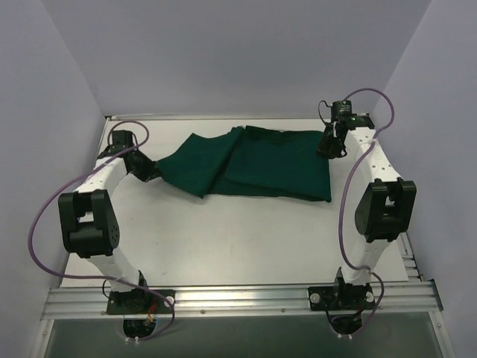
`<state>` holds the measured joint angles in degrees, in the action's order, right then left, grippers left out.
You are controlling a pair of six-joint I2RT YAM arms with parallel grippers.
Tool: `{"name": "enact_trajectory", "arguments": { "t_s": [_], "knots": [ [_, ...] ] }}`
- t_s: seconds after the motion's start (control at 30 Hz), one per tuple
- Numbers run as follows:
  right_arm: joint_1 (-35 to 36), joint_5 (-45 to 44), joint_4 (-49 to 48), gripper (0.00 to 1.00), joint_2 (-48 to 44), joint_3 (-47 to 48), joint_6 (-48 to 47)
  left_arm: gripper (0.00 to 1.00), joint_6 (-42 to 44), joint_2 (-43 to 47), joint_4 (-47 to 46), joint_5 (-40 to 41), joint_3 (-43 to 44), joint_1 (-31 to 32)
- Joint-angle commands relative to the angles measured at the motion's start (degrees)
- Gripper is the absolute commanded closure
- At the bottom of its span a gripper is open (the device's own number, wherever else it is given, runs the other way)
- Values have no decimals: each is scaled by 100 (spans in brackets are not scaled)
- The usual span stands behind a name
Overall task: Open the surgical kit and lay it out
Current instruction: Open the surgical kit at the center of the board.
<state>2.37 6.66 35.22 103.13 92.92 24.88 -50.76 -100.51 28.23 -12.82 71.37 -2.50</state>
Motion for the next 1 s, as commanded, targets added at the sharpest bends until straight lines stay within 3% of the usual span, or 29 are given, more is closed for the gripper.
{"name": "enact_trajectory", "arguments": {
  "t_s": [0.0, 0.07, 0.37, 0.57, 0.97],
  "knots": [
    [-175, -1324, 459, 91, 207, 480, -36, 98, 909, 348, 560, 543, 307, -338],
    [-333, -1499, 503, 100, 453, 586, -36, 98, 1208, 418, 631, 745, 359, -496],
    [-896, -1869, 327, 100, 1323, 876, -563, 98, 2070, 340, 675, 1106, 175, -1252],
    [-792, -439, 47, 100, 1973, 1131, -968, 98, 2457, 14, 763, 1421, 298, -1718],
    [105, 274, 169, 100, 2536, 1632, -687, 98, 2782, -935, 1255, 1931, 1221, -2087]
  ]
}}
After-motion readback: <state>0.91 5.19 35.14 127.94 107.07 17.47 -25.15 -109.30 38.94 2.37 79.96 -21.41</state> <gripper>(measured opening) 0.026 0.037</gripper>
